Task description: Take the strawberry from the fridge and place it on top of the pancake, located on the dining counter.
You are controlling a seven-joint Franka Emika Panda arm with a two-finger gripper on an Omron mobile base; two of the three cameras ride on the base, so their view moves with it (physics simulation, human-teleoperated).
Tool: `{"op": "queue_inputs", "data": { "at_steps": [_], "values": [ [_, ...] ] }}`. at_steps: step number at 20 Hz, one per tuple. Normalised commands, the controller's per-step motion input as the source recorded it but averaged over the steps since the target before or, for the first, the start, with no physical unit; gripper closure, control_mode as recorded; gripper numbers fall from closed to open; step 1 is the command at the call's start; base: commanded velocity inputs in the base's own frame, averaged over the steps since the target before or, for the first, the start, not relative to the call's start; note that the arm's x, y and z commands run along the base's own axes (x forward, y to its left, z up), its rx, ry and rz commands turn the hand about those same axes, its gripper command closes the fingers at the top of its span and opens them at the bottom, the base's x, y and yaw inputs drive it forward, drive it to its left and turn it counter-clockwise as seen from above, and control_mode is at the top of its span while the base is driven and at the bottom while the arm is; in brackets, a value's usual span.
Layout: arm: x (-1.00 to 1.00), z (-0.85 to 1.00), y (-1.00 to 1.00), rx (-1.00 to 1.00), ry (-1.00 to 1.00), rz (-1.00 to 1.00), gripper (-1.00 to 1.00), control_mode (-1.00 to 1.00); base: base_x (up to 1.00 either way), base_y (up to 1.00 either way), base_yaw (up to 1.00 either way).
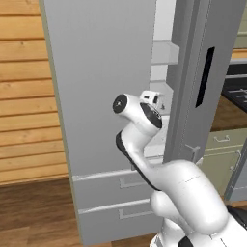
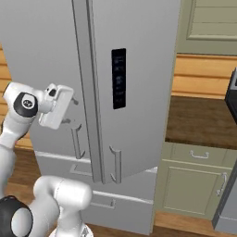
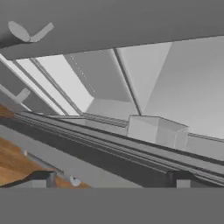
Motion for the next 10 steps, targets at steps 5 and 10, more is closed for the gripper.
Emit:
{"op": "queue_inputs", "data": {
  "at_steps": [5, 10],
  "values": [
    [0.46, -0.08, -0.59, -0.12, 0.14, -0.01, -1.0, -1.0, 0.0, 0.0, 0.0],
    [-0.01, 0.0, -0.48, 0.0, 0.11, -0.09, -1.0, -1.0, 0.0, 0.0, 0.0]
  ]
}}
